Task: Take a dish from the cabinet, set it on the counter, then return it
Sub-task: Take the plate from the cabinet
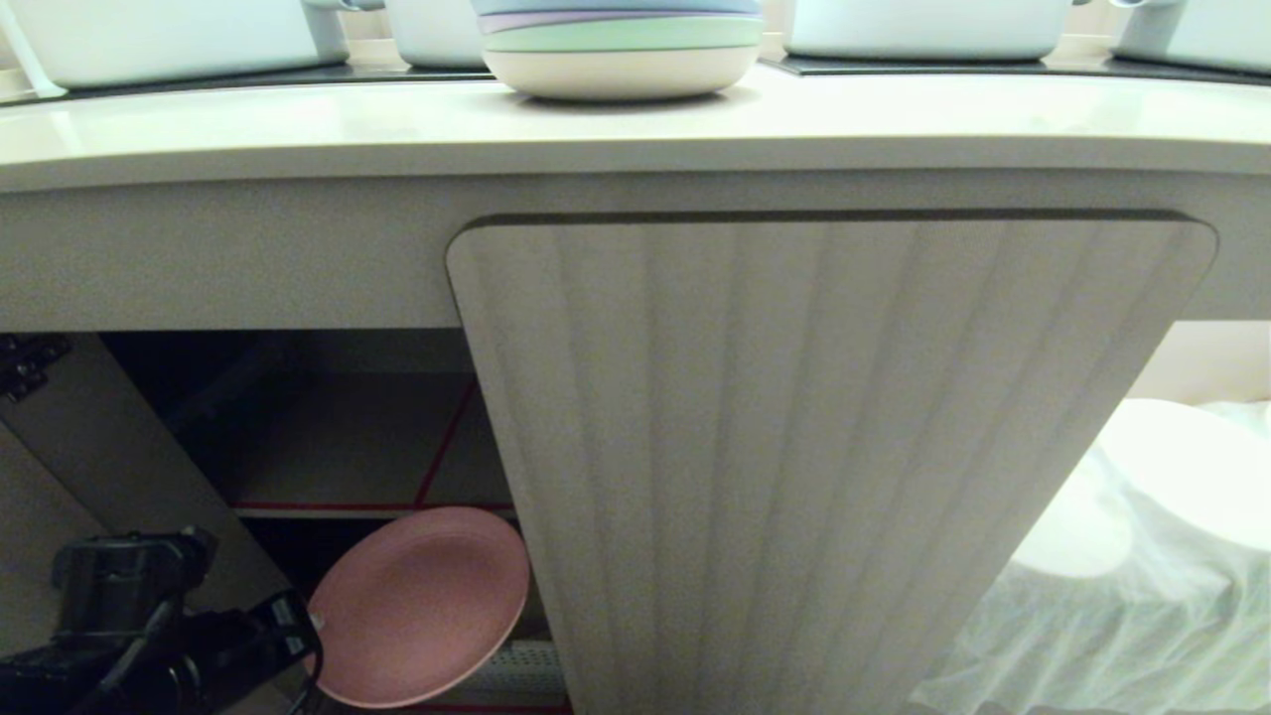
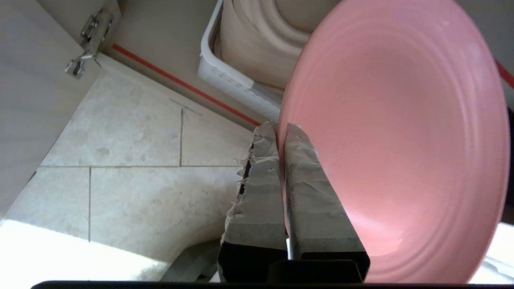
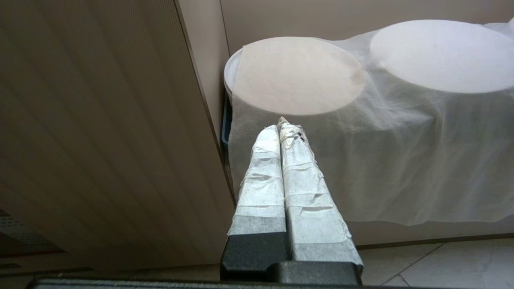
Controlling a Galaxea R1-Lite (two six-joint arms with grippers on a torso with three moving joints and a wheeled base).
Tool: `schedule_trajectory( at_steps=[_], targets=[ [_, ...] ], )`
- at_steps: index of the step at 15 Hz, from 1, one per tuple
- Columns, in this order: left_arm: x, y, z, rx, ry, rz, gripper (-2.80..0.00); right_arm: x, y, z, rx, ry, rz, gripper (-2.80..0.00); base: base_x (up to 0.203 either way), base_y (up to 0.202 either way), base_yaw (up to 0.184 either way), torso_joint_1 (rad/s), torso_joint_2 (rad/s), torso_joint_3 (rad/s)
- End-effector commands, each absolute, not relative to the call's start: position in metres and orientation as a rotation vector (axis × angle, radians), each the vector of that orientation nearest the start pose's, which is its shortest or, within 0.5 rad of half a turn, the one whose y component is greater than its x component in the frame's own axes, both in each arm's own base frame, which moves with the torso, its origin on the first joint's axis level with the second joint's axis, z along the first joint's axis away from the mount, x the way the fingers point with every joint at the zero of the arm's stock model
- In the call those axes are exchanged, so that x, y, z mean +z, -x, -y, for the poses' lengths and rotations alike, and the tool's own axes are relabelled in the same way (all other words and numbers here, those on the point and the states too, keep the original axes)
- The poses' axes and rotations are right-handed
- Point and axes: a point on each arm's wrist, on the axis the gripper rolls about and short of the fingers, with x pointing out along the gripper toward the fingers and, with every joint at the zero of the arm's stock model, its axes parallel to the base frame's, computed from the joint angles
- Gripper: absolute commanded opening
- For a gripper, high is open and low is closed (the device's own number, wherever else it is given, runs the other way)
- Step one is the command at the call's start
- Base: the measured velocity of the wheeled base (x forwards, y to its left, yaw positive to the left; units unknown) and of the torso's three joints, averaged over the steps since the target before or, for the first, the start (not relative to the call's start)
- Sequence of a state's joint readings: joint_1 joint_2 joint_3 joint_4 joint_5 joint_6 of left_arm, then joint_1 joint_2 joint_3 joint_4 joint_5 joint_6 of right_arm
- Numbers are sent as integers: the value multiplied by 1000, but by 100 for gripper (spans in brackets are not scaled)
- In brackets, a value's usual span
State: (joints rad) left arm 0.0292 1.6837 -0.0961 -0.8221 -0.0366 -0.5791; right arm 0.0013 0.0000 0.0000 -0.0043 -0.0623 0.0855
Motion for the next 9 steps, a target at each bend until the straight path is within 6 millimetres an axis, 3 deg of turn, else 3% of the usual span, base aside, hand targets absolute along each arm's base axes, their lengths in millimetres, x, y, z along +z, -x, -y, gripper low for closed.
schedule_trajectory(
  at_steps=[1,6,9],
  targets=[
    [50,-175,-4,208,579,-753,-280,76,23,1,-61,-86,7,-280,0,0,0,0,0,0],
    [49,-154,-3,185,590,-784,-280,76,23,1,-61,-86,7,-280,0,0,0,0,0,0],
    [58,-149,-2,149,596,-733,-280,76,23,1,-61,-86,7,-280,0,0,0,0,0,0]
  ],
)
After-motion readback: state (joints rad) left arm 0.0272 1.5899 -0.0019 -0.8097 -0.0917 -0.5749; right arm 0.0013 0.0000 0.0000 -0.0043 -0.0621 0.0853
